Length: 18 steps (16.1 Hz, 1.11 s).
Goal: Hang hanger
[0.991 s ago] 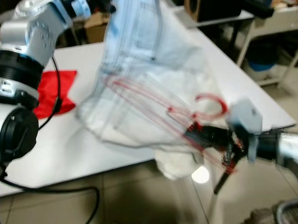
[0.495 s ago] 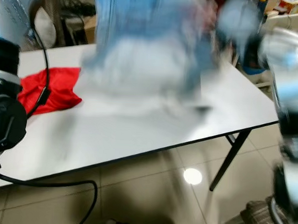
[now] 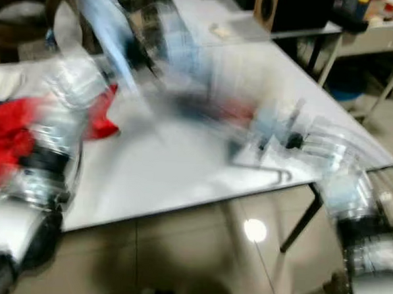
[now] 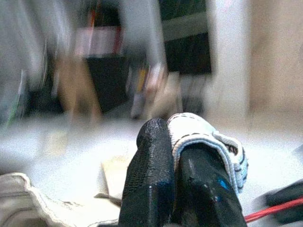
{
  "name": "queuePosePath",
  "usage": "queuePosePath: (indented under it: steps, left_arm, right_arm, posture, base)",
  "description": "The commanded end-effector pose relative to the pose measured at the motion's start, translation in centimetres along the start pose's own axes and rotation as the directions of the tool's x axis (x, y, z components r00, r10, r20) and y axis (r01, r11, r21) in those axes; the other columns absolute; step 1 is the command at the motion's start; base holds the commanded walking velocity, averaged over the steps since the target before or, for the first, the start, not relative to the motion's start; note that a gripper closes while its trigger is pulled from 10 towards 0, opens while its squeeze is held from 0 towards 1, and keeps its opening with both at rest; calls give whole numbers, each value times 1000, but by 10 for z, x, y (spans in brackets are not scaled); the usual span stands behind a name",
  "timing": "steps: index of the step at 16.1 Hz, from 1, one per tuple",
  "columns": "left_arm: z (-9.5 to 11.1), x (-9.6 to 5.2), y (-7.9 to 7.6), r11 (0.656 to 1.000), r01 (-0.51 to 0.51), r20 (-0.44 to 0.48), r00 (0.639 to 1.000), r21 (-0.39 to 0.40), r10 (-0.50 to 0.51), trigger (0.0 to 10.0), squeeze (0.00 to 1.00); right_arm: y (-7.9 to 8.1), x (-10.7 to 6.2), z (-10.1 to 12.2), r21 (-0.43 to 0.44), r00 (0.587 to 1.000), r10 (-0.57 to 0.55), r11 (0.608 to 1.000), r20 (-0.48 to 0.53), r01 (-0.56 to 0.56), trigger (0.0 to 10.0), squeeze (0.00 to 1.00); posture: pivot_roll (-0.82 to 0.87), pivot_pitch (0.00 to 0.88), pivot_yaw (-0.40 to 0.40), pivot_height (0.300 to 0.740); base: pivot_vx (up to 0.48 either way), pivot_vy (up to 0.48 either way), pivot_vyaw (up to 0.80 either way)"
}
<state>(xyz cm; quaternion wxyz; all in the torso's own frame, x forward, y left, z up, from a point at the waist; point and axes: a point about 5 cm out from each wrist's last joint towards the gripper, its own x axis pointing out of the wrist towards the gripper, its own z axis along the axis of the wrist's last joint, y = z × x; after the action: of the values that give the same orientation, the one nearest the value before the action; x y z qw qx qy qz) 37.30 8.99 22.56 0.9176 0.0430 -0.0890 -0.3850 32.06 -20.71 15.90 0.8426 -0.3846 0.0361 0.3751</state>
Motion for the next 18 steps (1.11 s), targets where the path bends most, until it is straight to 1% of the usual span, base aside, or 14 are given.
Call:
queuePosePath:
  steps: [1, 2, 3, 5, 6, 7, 8, 9, 11, 12, 14, 15, 16, 18]
  left_arm:
    - [-39, -2, -11, 994, -82, -124, 988, 78, 91, 10000, 0]
    - [-57, -5, -16, 990, -104, -177, 977, 100, 121, 10000, 0]
    - [-78, -10, -19, 979, -134, -248, 954, 151, 169, 10000, 0]
    - [-74, -10, -6, 960, -207, -260, 932, 187, 251, 10000, 0]
    - [-70, -9, 0, 953, -215, -250, 931, 215, 267, 10000, 0]
    - [-65, -8, 6, 942, -241, -231, 927, 234, 294, 10000, 0]
    - [-58, -7, 17, 923, -282, -213, 916, 263, 340, 10000, 0]
    - [-57, -7, 20, 916, -294, -209, 911, 272, 355, 10000, 0]
    - [-70, -13, 20, 924, -273, -277, 897, 266, 345, 10000, 0]
    - [-76, -15, 18, 932, -256, -302, 894, 258, 330, 10000, 0]
    - [-108, -28, 2, 981, -149, -430, 883, 122, 188, 10000, 0]
    - [-113, -30, -2, 989, -129, -442, 884, 75, 149, 10000, 1000]
    - [-118, -34, -4, 992, -128, -443, 888, 14, 121, 10000, 1000]
    - [-122, -42, -4, 993, -114, -442, 891, -4, 101, 10000, 1000]
  right_arm:
    - [19, -8, 8, -49, 995, 92, 995, 25, -91, 10000, 0]
    - [29, -13, 4, -48, 993, 119, 992, 5, -118, 10000, 0]
    - [34, -21, -1, -47, 991, 128, 991, -25, -129, 10000, 0]
    - [25, -38, 0, -67, 993, 103, 992, -60, -107, 10000, 0]
    - [25, -42, 1, -73, 990, 125, 989, -67, -130, 10000, 0]
    - [28, -47, 2, -74, 985, 154, 984, -75, -160, 10000, 0]
    - [33, -61, 4, -54, 968, 236, 969, -90, -242, 10000, 0]
    - [34, -66, 6, -52, 960, 265, 961, -90, -271, 10000, 0]
    - [23, -95, 24, 15, 945, 326, 945, -34, -326, 10000, 0]
    - [20, -101, 30, 30, 944, 331, 943, -7, -331, 10000, 0]
    - [1, -125, 63, 80, 944, 289, 949, 159, -305, 10000, 0]
    - [-4, -128, 68, 86, 948, 258, 957, 187, -278, 10000, 0]
    - [-13, -131, 70, 108, 960, 175, 973, 221, -202, 10000, 0]
    - [-15, -123, 65, 150, 975, 80, 982, 208, -112, 10000, 0]
  posture:
    - [-104, 0, 129, 740]
    - [-112, 0, 138, 740]
    - [-124, 0, 150, 740]
    - [-130, 0, 159, 740]
    - [-130, 0, 159, 740]
    - [-128, 0, 159, 740]
    - [-125, 0, 157, 740]
    - [-122, 0, 155, 740]
    - [-123, 0, 156, 740]
    - [-123, 0, 156, 740]
    - [-134, 0, 161, 740]
    - [-136, 0, 161, 740]
    - [-137, 0, 159, 740]
    - [-133, 0, 150, 740]
  base:
    - [0, 0, 0]
    - [0, 0, 0]
    - [0, 0, 0]
    - [0, 0, 0]
    - [0, 0, 0]
    - [0, 0, 0]
    - [0, 0, 0]
    - [0, 0, 0]
    - [0, 0, 0]
    - [0, 0, 0]
    - [0, 0, 0]
    - [0, 0, 0]
    - [0, 0, 0]
    - [0, 0, 0]
